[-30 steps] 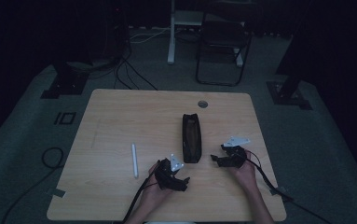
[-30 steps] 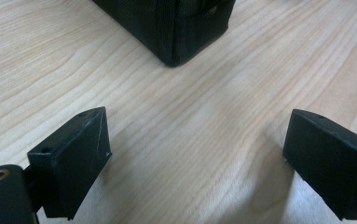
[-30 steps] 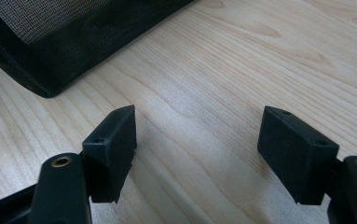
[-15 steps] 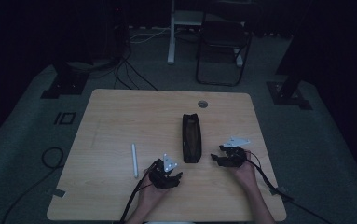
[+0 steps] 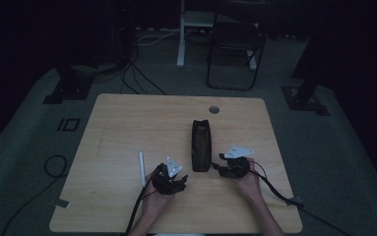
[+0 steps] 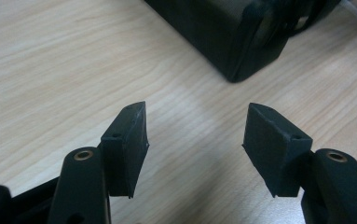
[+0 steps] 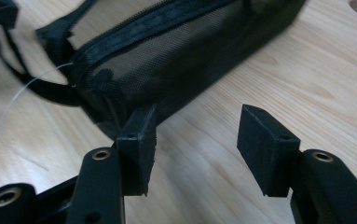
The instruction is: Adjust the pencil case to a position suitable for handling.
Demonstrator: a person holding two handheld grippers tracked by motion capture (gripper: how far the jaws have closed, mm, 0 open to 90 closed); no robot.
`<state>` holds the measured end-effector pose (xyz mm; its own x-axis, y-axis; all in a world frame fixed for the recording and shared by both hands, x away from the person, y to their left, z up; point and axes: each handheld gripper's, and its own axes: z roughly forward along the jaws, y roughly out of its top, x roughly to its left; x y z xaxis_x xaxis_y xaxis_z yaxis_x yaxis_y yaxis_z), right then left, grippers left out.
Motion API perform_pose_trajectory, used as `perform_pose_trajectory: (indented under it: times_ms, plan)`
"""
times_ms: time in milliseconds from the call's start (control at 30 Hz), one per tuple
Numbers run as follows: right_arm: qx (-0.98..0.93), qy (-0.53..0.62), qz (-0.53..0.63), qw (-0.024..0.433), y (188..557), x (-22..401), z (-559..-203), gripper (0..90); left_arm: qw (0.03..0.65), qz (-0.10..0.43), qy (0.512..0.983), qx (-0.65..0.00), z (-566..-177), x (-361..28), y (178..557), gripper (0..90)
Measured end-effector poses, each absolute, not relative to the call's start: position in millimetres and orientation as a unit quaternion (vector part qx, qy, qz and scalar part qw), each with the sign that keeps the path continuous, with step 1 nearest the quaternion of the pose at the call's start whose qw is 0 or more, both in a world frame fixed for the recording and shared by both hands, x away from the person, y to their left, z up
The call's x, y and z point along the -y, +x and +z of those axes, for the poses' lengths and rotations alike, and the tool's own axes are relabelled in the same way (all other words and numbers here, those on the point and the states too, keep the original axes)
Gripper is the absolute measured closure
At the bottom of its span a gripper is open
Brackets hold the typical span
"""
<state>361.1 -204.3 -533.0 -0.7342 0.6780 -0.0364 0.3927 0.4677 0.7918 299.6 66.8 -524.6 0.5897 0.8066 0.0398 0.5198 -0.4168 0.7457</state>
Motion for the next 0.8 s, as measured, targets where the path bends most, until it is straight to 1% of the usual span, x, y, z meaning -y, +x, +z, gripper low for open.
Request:
perform_pose_trajectory:
  times_ms: [467,600,700,800]
  plan:
    - [-0.852,0.250,0.424,0.177,345,153,-522,46.0,0.378,0.214,0.796,-0.421,-506,-81,302,37.9]
    - [-0.850,0.253,0.425,0.182,346,157,-518,45.3,0.383,0.212,0.794,-0.423,-502,-82,302,37.7]
    - [-0.834,0.267,0.443,0.193,353,170,-507,45.1,0.388,0.211,0.792,-0.422,-496,-81,304,36.7]
    - [-0.822,0.281,0.454,0.198,363,177,-501,44.1,0.393,0.208,0.790,-0.421,-493,-78,305,34.1]
